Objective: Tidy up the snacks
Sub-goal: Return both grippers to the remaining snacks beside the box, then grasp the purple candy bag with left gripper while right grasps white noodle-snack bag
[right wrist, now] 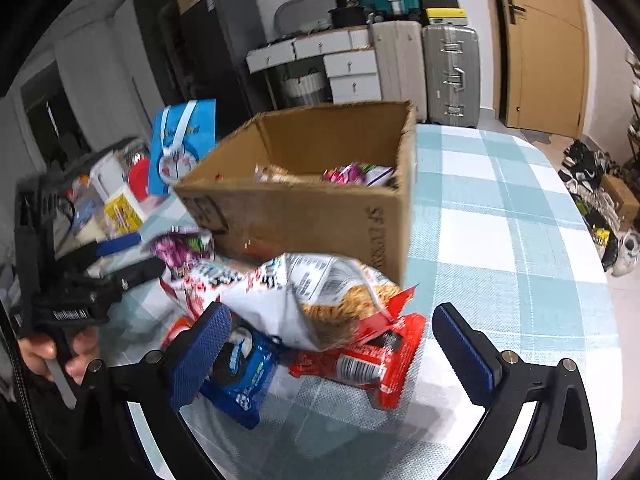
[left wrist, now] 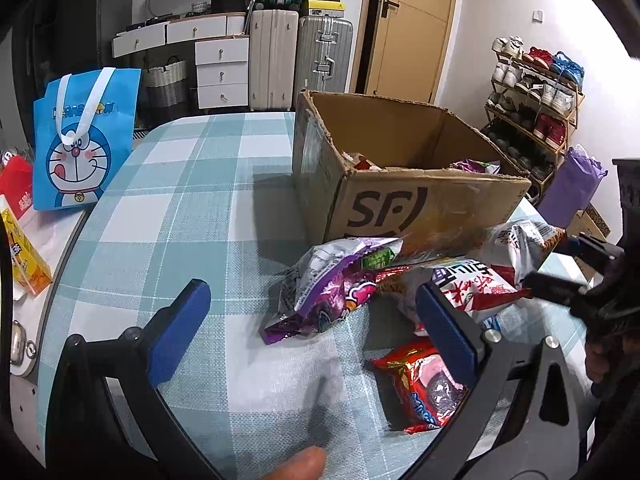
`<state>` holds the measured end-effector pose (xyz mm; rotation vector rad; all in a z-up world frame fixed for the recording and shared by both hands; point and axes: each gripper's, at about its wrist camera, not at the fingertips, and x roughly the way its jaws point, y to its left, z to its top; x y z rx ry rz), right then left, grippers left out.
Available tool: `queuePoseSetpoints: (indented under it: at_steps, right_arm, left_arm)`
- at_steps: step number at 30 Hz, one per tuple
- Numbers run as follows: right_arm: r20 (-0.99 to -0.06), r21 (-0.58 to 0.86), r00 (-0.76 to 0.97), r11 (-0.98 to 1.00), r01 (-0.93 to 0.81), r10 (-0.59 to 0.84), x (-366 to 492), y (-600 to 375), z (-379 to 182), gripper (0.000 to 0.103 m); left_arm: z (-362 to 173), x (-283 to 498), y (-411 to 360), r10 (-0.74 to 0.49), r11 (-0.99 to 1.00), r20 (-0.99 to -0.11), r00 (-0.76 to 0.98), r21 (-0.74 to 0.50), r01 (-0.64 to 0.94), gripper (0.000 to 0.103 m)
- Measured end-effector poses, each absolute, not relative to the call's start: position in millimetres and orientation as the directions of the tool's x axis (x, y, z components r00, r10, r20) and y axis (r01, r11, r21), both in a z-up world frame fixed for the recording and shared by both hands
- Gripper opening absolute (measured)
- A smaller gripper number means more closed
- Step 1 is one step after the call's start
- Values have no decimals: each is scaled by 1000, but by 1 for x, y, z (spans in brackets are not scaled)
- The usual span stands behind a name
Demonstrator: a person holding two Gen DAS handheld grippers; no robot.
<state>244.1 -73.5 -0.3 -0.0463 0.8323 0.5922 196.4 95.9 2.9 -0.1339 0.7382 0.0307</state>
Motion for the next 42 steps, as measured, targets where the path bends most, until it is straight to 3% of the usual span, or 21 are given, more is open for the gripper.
queuePoseSetpoints:
  at_steps: [14, 21, 29, 34, 42]
  right_arm:
    - [-718, 22, 597, 870, -492, 356, 246, -50, -19, 103]
    - [-698, 78, 607, 883, -463, 380, 253, -57, -16, 102]
    - [-672, 129, 604, 871, -475, 429, 251, -65, -10, 75]
    - [-657, 152, 605, 865, -478, 449, 248, -70, -6, 65]
    - [-627, 192, 606, 851, -489, 489, 242, -82, 5, 62]
  left_arm:
    - [0, 197, 97, -18, 991, -676, 737, -107, -75, 102]
    - [-2, 198, 97, -24, 991, -679, 734, -115, -73, 102]
    - [-5, 198, 97, -20, 991, -685, 728, -111, -77, 102]
    - [-8, 200, 100, -16, 989, -691, 723, -119, -91, 102]
    - [-21, 210, 114, -35, 974, -710, 703, -181, -133, 101]
